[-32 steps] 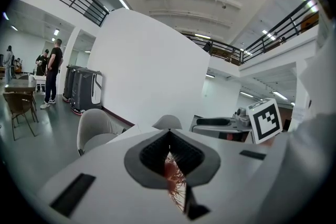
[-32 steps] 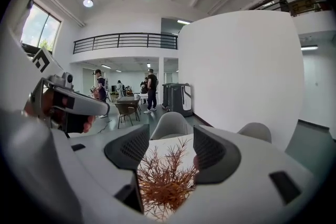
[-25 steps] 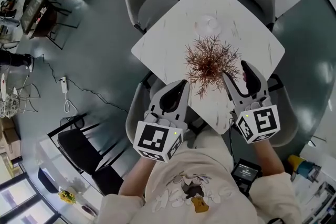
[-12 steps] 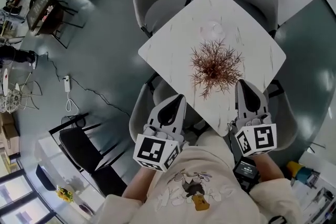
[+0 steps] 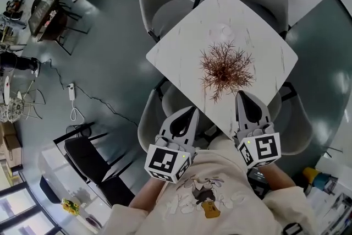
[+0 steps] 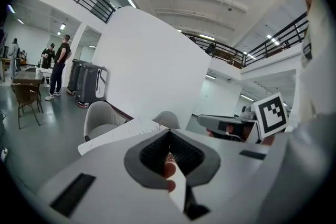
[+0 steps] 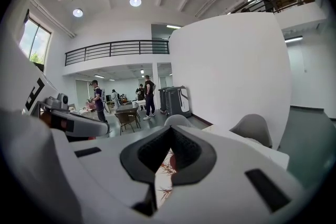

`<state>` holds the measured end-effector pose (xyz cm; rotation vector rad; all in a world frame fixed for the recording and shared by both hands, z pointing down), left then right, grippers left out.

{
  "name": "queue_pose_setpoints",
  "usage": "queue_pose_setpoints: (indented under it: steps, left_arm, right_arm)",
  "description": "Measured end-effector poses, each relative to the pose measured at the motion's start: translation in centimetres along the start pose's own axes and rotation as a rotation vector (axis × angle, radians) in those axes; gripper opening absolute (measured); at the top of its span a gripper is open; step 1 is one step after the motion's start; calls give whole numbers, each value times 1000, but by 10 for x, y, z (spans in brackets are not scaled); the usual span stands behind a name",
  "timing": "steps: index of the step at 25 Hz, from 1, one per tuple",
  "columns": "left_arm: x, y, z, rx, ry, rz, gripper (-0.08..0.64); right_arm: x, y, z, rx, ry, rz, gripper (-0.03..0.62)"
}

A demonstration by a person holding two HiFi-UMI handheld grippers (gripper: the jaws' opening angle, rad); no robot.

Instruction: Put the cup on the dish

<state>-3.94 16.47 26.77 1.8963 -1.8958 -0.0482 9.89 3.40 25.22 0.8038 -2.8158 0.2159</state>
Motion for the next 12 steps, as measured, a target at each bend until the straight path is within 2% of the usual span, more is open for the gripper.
queue_pose_setpoints:
  steps: [12]
  left_arm:
    - [1, 0, -2, -13, 8, -15, 3]
  right_arm:
    - [-6, 1, -7, 32, -3, -23, 3]
Point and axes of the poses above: the fingertips, and each gripper's own axes: x forward along the fingers, y to its left, z out of its top, the point moved 6 cm from there along -x, backward along the fingers, and after that the axes turned 2 degrees about -y, right-handed, at the moved point
